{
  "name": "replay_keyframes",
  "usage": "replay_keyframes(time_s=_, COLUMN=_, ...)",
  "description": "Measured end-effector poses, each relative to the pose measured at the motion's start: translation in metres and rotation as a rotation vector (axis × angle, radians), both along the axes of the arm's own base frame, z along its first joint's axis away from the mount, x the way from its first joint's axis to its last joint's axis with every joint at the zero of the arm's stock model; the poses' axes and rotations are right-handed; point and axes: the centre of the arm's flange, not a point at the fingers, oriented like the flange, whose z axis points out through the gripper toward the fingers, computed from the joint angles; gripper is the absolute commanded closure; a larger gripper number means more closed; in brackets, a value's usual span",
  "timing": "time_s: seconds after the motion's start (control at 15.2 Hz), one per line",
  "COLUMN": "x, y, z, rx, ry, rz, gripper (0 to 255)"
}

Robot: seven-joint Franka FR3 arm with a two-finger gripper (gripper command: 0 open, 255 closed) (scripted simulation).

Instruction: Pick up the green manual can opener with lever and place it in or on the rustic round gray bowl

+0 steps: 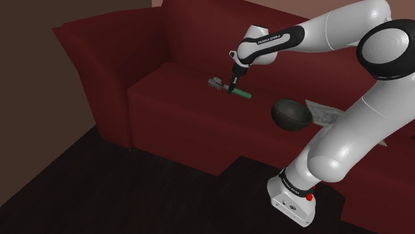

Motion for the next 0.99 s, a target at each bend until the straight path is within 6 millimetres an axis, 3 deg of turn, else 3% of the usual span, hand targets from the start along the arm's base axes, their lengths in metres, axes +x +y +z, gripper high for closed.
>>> replay_keyframes(time_s=0.99, x=0.0, y=0.0, z=0.078, rx=0.0, ry=0.0, rz=0.0, gripper=255)
